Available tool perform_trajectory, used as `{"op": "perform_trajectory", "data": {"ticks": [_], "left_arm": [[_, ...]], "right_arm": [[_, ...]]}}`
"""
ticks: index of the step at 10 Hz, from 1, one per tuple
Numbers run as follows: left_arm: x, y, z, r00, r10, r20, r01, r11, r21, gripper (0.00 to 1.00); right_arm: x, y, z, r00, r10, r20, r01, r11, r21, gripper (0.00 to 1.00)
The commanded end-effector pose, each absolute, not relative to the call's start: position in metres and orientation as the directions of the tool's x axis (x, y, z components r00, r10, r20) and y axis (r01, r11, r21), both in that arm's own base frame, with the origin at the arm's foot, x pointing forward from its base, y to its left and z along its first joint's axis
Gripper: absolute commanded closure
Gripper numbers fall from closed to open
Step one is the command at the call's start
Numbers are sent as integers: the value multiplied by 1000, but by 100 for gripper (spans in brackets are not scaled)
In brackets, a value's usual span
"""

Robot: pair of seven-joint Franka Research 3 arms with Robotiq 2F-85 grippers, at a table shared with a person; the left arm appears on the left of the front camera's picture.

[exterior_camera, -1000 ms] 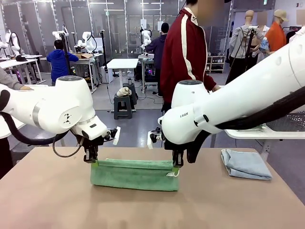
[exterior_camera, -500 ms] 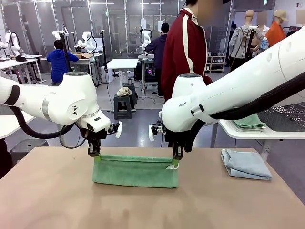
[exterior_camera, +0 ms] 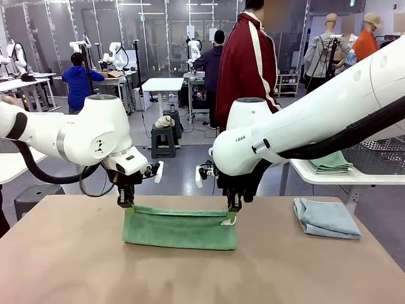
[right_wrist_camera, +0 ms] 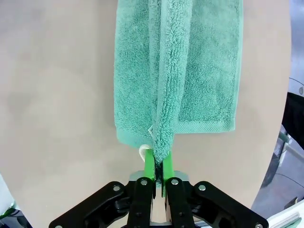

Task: Fold the towels and place them in the basket.
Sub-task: When a person lays out a Towel with hook on the table, fold it in half twice.

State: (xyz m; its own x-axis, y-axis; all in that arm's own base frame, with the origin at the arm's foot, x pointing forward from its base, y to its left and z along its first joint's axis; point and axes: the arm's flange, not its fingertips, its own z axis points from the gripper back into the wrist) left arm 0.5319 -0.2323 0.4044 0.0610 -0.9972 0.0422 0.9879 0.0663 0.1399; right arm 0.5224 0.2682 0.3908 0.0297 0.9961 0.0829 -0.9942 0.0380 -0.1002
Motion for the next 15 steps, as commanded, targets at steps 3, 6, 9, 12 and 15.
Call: {"op": "perform_trajectory", "data": {"ticks": [3,6,9,12,15], "left_arm": [[554,-228,394,36,-996,76,995,43,87,93],[571,-225,384,44,-996,75,997,48,55,93],[592,-220,375,50,-996,67,997,54,56,93],[611,-213,364,71,-995,67,996,74,41,93],[623,-208,351,77,-994,83,996,80,37,93]], "right_arm": [[543,268,381,14,995,100,-996,23,-87,92],[559,265,370,8,994,111,-997,16,-73,92],[579,259,359,-5,993,120,-997,4,-76,92],[595,259,352,-31,992,125,-996,-20,-88,92],[609,258,339,-22,991,134,-996,-11,-83,92]]}}
